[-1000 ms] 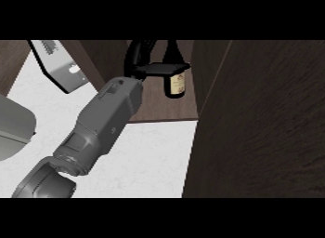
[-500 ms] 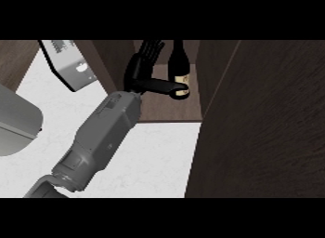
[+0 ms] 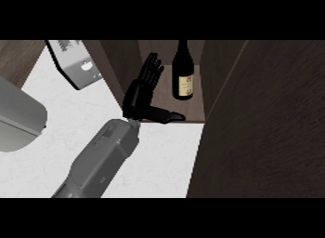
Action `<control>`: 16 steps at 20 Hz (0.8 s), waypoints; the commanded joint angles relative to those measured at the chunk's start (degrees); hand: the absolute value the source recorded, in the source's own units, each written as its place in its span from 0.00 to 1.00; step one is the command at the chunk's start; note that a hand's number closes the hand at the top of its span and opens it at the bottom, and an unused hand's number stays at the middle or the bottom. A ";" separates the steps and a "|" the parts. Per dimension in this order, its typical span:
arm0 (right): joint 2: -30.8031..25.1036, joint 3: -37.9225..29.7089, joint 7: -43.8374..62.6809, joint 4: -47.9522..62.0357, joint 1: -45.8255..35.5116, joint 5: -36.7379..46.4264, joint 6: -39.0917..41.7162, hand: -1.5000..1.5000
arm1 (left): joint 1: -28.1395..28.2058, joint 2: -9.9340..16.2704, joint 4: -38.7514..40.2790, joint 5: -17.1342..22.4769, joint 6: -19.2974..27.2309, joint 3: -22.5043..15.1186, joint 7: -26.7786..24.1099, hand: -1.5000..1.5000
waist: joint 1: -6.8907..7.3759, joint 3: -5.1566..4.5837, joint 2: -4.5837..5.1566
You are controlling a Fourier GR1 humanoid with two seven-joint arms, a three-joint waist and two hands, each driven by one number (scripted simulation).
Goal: Pick up the wine, place it into the cabinet and close the cabinet
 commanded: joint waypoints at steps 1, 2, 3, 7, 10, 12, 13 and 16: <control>-0.34 2.10 4.05 -10.67 2.64 -0.77 -0.53 0.00 | 7.93 0.00 -11.29 0.63 5.26 -6.55 1.34 0.00 | -0.02 0.02 -0.15; -0.93 -0.03 4.33 -11.74 2.22 -1.19 -0.71 0.00 | 10.19 0.65 -13.47 -0.53 3.49 -4.64 3.35 0.00 | 0.70 0.03 -0.04; -0.69 1.55 5.05 -10.58 2.38 0.22 -1.35 0.00 | 13.66 0.27 -16.69 -1.23 3.99 -6.67 3.24 0.00 | 0.92 0.00 -0.13; -1.63 1.24 2.10 -10.06 4.11 -0.21 -0.75 0.00 | 20.88 6.89 -26.78 0.05 2.45 -6.33 6.92 0.00 | 0.02 0.07 0.25; -1.94 -0.02 2.09 -9.11 2.77 -1.34 0.09 0.00 | 27.93 5.99 -31.61 -1.25 2.72 -8.87 4.47 0.00 | -0.20 0.06 0.61; -2.85 3.88 4.64 -12.45 4.33 3.41 -1.53 0.00 | 29.52 6.67 -33.11 -0.41 2.06 -7.68 3.54 0.00 | -0.72 -0.03 0.56; -4.94 0.52 3.05 -12.40 4.40 -0.54 0.74 0.00 | 32.51 9.43 -36.07 0.44 0.33 -7.81 4.72 0.00 | -0.46 0.03 0.54; -7.47 1.00 5.04 -13.54 3.08 -0.57 2.78 0.00 | 33.00 9.44 -39.43 1.68 1.35 -6.60 6.92 0.00 | -0.68 0.01 0.69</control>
